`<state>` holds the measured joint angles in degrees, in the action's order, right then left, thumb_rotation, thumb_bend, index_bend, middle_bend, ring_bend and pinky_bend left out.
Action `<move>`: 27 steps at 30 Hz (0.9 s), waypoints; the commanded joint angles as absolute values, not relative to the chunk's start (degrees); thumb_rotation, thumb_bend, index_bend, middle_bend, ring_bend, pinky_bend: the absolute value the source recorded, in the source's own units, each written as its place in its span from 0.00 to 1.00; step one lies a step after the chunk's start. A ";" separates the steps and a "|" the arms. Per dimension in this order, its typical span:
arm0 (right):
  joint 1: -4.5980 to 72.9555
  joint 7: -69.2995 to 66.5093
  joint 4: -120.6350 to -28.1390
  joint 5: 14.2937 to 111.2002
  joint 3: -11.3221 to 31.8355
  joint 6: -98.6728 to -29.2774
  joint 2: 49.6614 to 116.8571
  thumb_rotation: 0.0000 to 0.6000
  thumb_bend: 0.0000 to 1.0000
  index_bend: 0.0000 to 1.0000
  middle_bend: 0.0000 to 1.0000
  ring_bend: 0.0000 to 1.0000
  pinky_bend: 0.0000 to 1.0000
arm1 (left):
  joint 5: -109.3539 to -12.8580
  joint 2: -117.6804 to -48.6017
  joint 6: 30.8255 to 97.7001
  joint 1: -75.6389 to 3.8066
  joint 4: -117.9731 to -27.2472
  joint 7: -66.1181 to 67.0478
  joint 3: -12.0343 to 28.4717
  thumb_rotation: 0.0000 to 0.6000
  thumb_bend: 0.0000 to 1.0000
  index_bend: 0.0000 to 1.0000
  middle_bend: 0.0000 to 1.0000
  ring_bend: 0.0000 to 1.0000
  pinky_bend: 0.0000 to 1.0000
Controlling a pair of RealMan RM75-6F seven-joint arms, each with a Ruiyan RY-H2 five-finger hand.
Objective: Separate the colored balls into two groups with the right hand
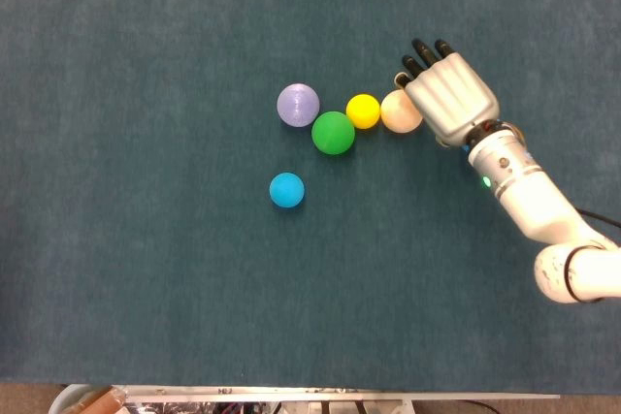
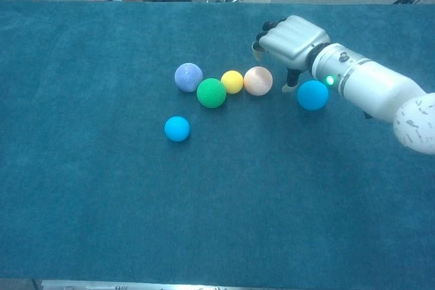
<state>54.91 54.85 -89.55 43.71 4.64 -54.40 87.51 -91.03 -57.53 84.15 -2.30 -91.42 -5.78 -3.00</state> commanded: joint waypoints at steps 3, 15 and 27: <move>56.05 55.52 -87.55 42.25 4.39 -54.31 89.42 1.00 0.00 0.32 0.22 0.09 0.19 | -90.92 -57.56 84.00 -2.42 -91.24 -5.90 -2.96 1.00 0.44 0.28 0.22 0.21 0.20; 57.61 55.85 -82.11 40.54 3.66 -53.63 93.90 1.00 0.00 0.33 0.22 0.09 0.19 | -91.75 -57.60 84.42 -2.43 -90.71 -7.11 -3.27 1.00 0.44 0.30 0.22 0.21 0.20; 58.15 54.78 -77.49 40.81 4.32 -54.13 96.81 1.00 0.01 0.49 0.27 0.11 0.19 | -92.76 -57.78 85.30 -2.29 -89.70 -8.70 -3.59 1.00 0.44 0.31 0.22 0.21 0.20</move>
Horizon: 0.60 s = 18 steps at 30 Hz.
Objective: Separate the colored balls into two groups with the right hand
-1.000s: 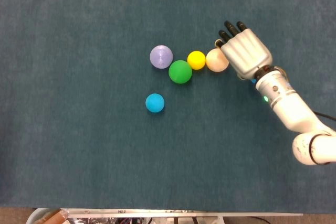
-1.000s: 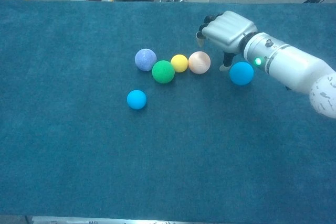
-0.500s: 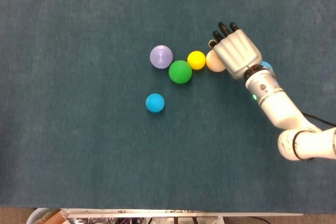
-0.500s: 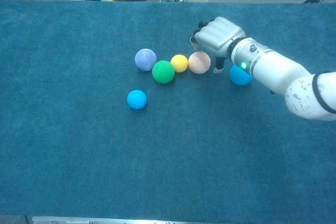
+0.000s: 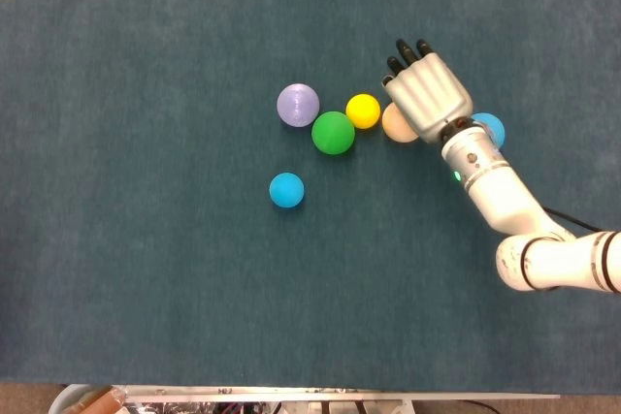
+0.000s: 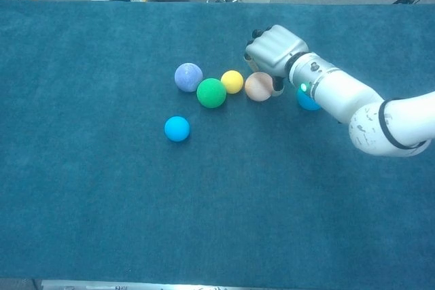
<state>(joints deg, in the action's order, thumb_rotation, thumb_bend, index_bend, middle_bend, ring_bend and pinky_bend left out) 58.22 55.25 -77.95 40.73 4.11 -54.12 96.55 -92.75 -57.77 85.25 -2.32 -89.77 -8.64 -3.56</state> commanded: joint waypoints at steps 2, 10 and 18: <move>57.95 54.23 -77.03 40.95 4.43 -54.16 96.80 1.00 0.01 0.49 0.27 0.11 0.19 | -92.65 -57.74 85.35 -2.21 -89.60 -8.73 -3.62 1.00 0.44 0.32 0.22 0.21 0.20; 56.85 53.09 -77.79 42.10 3.87 -54.59 94.34 1.00 0.01 0.49 0.27 0.11 0.19 | -92.62 -57.71 85.09 -2.35 -89.67 -8.67 -3.69 1.00 0.44 0.32 0.22 0.21 0.20; 54.82 51.35 -78.09 41.98 3.02 -54.61 90.95 1.00 0.01 0.49 0.27 0.11 0.19 | -92.75 -58.01 84.33 -2.86 -90.05 -7.96 -3.71 1.00 0.44 0.32 0.22 0.21 0.20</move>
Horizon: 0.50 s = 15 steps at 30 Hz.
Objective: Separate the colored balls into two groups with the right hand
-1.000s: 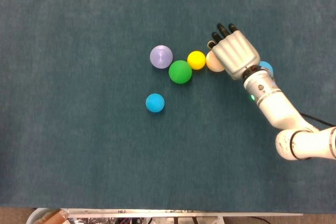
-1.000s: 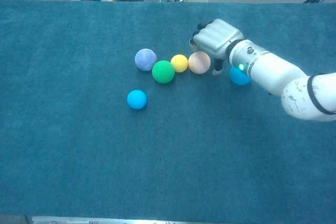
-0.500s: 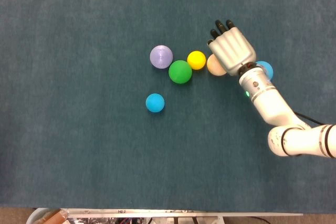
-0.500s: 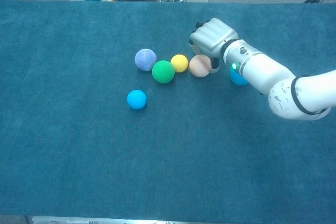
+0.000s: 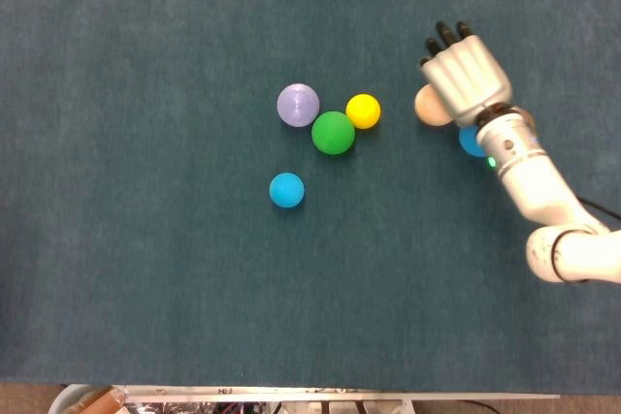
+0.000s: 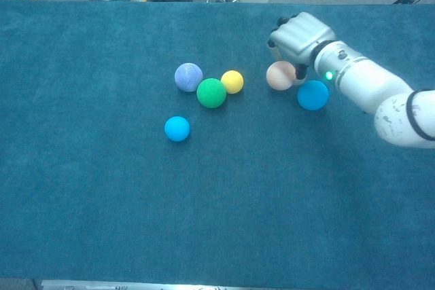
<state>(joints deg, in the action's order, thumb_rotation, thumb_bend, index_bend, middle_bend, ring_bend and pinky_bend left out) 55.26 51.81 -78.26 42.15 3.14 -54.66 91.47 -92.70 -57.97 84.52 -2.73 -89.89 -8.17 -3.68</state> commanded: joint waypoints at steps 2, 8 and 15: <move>54.53 51.09 -77.73 41.72 2.97 -54.42 90.62 1.00 0.01 0.49 0.27 0.11 0.19 | -92.78 -58.01 84.18 -3.00 -90.26 -7.71 -3.70 1.00 0.44 0.32 0.22 0.21 0.20; 54.15 50.44 -76.32 40.69 2.97 -53.00 90.41 1.00 0.01 0.49 0.27 0.11 0.19 | -92.73 -57.91 83.81 -3.25 -90.97 -6.99 -3.70 1.00 0.44 0.32 0.22 0.21 0.20; 54.17 49.89 -75.78 40.73 3.23 -52.24 90.45 1.00 0.01 0.44 0.27 0.11 0.19 | -92.46 -57.75 83.56 -3.34 -91.61 -6.32 -3.71 1.00 0.44 0.32 0.22 0.21 0.20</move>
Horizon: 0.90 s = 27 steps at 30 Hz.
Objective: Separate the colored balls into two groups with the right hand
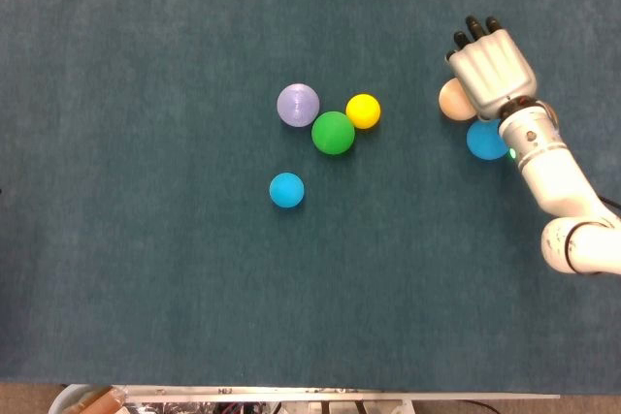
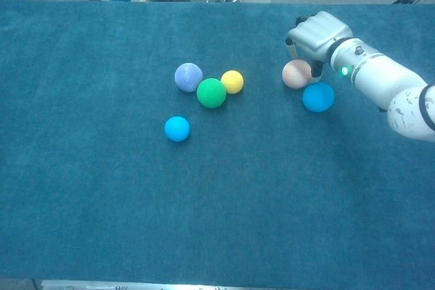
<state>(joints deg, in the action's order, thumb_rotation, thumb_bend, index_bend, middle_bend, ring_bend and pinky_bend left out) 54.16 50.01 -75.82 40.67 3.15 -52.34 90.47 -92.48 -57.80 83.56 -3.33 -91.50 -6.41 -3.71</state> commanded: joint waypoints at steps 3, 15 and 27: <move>54.17 49.44 -76.01 40.80 3.49 -52.04 90.26 1.00 0.01 0.41 0.27 0.11 0.19 | -92.45 -57.70 83.55 -3.38 -91.74 -6.19 -3.71 1.00 0.44 0.32 0.22 0.21 0.20; 53.88 44.16 -82.10 44.44 5.83 -52.21 87.13 1.00 0.02 0.37 0.27 0.11 0.19 | -92.57 -57.65 83.83 -3.41 -91.74 -6.22 -3.70 1.00 0.44 0.32 0.22 0.21 0.20; 56.25 43.82 -91.79 54.06 6.86 -53.88 86.92 1.00 0.02 0.37 0.27 0.11 0.19 | -92.37 -57.23 85.03 -2.52 -91.81 -6.30 -3.92 1.00 0.44 0.32 0.22 0.21 0.20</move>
